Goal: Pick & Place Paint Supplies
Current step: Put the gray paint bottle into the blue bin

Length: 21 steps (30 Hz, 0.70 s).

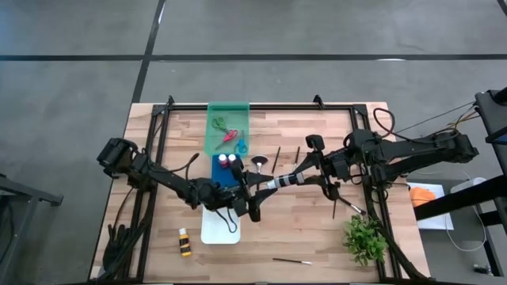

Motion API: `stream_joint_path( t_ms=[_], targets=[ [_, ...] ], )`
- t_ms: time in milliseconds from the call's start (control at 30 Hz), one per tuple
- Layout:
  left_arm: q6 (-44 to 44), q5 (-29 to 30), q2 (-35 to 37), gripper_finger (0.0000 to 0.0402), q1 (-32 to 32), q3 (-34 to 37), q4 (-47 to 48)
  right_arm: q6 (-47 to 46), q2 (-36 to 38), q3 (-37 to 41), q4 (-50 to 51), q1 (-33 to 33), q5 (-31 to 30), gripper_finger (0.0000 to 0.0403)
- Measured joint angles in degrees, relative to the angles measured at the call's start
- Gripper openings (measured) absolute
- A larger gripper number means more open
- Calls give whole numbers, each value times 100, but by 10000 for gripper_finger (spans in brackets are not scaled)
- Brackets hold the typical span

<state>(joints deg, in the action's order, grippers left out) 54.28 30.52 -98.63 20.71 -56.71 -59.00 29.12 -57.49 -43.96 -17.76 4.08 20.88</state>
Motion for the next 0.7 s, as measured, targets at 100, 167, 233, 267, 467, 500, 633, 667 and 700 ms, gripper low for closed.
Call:
stream_joint_path(
  t_ms=[100,167,233,267,467,500,633,667,700],
  targets=[
    [41,-56,2,187,0,0,-9,-5,0,19,8,-2,-2,144],
    [61,-58,2,187,11,0,-7,-6,0,19,43,-11,-2,144],
    [61,-63,2,187,15,0,-9,-4,0,19,73,-12,-3,144],
    [61,-65,2,187,15,0,-6,-6,0,19,87,-13,-4,144],
    [-52,-64,2,185,15,0,6,-4,0,19,85,-13,-4,144],
    [-64,-63,2,183,15,0,8,-4,0,19,83,-13,-4,144],
    [-176,-59,2,165,13,0,58,-4,0,19,78,-13,-7,144],
    [-206,-58,2,158,13,0,65,-4,0,19,84,-13,-4,144],
    [-206,-58,2,150,13,0,67,-4,0,19,82,-11,-4,144]
  ],
)
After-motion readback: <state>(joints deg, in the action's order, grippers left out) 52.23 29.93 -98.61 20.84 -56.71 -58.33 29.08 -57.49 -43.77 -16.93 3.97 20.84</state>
